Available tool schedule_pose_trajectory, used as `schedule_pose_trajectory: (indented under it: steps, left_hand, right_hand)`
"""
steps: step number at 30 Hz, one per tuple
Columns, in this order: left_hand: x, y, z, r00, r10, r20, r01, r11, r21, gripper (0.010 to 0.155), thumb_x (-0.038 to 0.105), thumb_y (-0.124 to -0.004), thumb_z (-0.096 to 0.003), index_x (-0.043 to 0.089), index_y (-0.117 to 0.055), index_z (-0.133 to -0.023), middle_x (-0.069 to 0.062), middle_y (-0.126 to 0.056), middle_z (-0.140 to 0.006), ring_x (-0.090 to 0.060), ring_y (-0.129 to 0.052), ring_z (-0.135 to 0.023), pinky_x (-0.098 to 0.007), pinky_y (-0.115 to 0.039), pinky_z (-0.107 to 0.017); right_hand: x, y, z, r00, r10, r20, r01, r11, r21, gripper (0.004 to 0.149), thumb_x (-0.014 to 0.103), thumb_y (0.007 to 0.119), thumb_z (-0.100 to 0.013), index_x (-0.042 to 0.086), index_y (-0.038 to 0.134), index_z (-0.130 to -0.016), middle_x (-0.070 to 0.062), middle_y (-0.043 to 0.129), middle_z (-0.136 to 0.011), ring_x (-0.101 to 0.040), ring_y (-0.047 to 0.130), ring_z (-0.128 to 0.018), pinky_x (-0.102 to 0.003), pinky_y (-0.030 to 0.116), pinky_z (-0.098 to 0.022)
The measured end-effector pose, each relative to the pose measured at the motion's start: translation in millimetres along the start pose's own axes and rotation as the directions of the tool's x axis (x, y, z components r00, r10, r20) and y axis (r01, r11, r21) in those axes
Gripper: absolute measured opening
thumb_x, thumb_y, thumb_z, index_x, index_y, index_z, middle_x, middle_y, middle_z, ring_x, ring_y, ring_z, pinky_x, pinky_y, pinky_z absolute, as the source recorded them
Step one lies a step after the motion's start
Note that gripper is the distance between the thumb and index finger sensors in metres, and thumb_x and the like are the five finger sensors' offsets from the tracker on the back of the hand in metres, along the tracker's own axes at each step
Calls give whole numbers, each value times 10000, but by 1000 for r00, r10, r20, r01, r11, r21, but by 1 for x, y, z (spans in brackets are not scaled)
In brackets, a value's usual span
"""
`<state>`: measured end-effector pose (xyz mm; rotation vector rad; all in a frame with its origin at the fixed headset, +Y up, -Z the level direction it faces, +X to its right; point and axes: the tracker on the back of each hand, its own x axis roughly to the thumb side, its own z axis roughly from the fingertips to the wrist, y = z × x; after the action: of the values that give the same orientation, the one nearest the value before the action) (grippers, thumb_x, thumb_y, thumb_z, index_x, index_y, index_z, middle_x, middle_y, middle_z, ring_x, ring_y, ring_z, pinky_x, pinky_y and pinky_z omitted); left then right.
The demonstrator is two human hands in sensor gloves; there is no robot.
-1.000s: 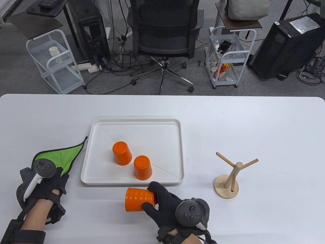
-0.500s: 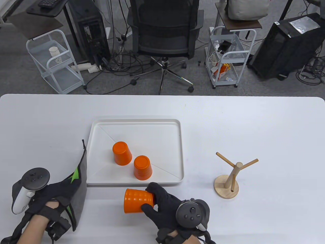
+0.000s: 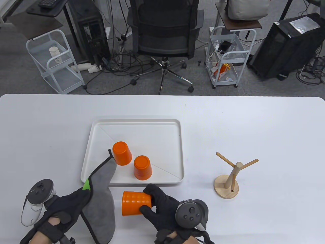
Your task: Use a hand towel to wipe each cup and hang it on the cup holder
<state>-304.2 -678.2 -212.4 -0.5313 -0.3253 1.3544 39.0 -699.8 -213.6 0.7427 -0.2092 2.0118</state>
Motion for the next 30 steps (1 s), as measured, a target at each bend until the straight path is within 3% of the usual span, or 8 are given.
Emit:
schedule_pose_trajectory:
  steps: [7,13,20,30]
  left_hand:
    - [-5,-27,-11,996,74,52,-61,974,-220,660,600,-471,-480,343,-473,-1088,-70,-642,-1138,-512,-548,-1027,-681,-474,-711]
    - [-8,-49,-20,988,128,84,-88,924,-373,689,607,-443,-480,315,-349,-1097,-26,-504,-1202,-496,-311,-1077,-712,-321,-714]
    - [-5,-60,-26,985,128,119,-57,881,-470,722,589,-457,-488,262,-234,-1093,0,-335,-1235,-462,-117,-1082,-718,-170,-704]
    - [-5,-69,-36,988,86,131,-2,843,-537,720,580,-516,-488,322,-287,-1120,63,-281,-1248,-434,-23,-1093,-718,-69,-710]
  right_hand:
    - [1,1,-1,999,-43,-15,43,999,14,758,583,657,-506,65,425,-1009,-224,780,-942,-335,1021,-627,-541,747,-650]
    - [1,2,-1,996,-89,-16,89,996,22,756,582,649,-512,63,418,-1011,-226,774,-947,-334,1019,-633,-540,745,-656]
    - [1,1,-1,992,-126,-17,127,992,28,754,579,642,-517,61,413,-1014,-229,770,-951,-336,1016,-639,-541,743,-659]
    - [2,1,0,987,-161,-1,161,986,39,751,575,635,-520,57,416,-1017,-232,775,-950,-337,1016,-636,-543,744,-658]
